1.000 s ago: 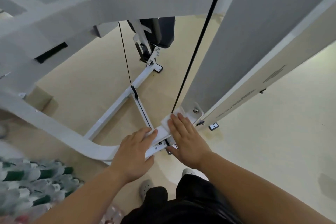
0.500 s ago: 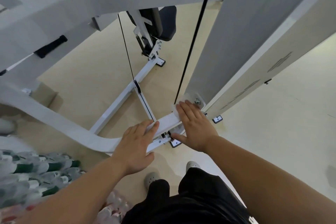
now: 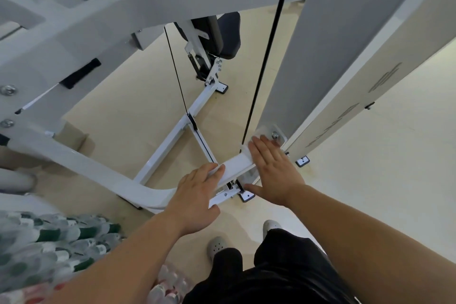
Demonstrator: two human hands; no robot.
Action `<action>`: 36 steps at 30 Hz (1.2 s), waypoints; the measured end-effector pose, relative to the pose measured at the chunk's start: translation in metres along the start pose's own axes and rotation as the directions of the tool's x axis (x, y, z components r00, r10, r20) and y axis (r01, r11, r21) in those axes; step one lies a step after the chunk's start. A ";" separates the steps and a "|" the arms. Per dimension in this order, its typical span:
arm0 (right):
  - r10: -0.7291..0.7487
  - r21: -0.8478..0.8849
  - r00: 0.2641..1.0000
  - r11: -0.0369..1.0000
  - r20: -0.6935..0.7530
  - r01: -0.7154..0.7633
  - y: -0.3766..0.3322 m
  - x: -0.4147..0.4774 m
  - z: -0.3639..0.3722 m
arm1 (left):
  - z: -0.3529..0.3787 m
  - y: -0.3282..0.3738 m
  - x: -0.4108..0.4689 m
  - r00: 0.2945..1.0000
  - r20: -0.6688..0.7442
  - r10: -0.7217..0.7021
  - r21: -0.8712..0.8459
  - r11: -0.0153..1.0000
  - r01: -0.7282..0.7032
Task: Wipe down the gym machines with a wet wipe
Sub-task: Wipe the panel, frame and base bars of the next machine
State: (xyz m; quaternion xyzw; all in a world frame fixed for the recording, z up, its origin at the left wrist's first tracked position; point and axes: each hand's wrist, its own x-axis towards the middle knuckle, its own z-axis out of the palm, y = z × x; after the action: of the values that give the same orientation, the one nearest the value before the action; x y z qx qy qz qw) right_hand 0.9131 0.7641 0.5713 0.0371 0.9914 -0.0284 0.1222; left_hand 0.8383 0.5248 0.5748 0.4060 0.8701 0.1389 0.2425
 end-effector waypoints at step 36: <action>-0.128 -0.144 0.992 0.981 0.018 0.129 -0.044 -0.004 0.021 | 0.011 -0.058 -0.077 0.894 -0.442 -0.077 0.208 0.960 0.186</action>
State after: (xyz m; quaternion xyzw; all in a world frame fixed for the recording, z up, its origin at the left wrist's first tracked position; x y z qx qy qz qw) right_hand 0.9180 0.7182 0.5536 -0.0361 0.9906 0.0355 0.1267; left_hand 0.8498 0.4295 0.5636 0.3319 0.9381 0.0995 0.0018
